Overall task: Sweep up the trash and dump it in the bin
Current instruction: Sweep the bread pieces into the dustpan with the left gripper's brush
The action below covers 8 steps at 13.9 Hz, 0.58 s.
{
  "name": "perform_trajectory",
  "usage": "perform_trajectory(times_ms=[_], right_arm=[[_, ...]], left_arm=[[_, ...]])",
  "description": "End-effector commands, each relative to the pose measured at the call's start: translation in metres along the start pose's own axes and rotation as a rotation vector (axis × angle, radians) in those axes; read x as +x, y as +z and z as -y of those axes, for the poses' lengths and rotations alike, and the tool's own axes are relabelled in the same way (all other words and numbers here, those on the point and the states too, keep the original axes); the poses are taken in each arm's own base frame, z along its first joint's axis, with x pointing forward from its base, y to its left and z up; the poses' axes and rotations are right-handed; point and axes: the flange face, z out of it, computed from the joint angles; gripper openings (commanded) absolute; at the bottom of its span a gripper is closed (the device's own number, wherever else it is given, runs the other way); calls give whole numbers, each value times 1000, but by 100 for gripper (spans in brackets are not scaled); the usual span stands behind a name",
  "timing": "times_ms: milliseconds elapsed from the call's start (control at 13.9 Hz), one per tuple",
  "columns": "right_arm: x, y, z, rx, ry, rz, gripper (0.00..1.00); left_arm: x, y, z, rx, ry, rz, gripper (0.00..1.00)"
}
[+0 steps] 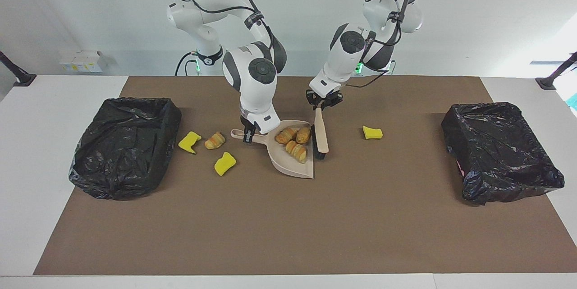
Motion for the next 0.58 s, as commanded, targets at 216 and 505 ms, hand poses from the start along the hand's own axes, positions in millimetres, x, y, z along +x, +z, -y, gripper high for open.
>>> perform_trajectory(times_ms=[216, 505], right_arm=[[1, 2, -5, -21, 43, -14, 0], [-16, -6, -14, -20, 9, -14, 0]], left_arm=[[-4, -71, 38, 17, -110, 123, 0], [1, -109, 126, 144, -253, 136, 0]])
